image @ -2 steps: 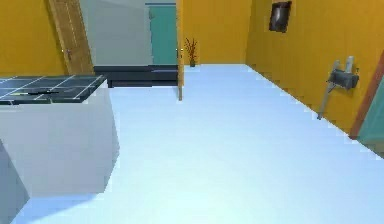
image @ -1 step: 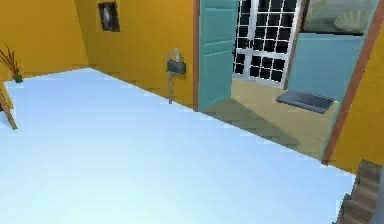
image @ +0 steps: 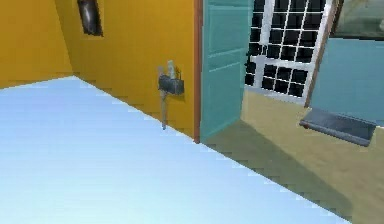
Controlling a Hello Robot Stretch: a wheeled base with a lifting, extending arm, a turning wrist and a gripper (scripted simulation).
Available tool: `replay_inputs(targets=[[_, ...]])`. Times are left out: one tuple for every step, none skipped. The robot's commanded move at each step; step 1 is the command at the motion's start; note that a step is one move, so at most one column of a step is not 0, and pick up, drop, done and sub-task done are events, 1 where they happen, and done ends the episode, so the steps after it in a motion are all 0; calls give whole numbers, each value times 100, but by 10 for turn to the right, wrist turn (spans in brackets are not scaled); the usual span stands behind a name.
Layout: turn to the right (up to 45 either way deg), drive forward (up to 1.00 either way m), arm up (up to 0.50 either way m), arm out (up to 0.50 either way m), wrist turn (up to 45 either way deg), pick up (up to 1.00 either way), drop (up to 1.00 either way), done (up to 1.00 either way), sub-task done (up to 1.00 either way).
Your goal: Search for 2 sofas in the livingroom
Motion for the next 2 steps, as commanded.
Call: replay_inputs(targets=[[390,0,0,0,0,0,0,0,0],[30,0,0,0,0,0,0,0,0]])
